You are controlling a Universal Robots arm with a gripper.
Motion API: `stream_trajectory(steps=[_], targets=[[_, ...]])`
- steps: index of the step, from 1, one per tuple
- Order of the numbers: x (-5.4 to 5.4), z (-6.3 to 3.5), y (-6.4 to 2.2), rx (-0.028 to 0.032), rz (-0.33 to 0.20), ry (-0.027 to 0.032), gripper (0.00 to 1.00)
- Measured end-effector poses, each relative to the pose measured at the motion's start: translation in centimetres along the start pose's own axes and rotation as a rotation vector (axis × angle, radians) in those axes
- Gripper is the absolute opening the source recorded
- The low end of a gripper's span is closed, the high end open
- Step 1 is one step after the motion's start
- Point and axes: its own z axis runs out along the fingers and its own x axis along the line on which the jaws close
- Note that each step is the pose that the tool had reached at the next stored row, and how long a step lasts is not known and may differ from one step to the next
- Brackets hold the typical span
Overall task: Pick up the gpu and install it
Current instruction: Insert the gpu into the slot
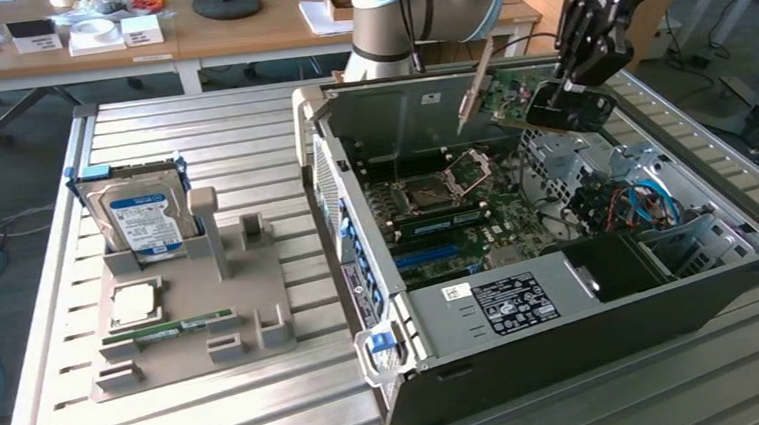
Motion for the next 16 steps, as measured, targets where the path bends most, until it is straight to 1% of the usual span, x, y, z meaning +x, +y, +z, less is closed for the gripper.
stream_trajectory(steps=[4,10,12,16], targets=[[0.00,0.01,0.00,-0.0005,-0.070,0.0057,0.27],[0.00,0.03,0.00,-0.0006,-0.077,0.0061,0.27],[0.00,0.04,0.00,-0.0008,-0.099,0.0076,0.27],[0.00,0.10,-0.01,-0.0014,-0.166,0.0128,0.27]])
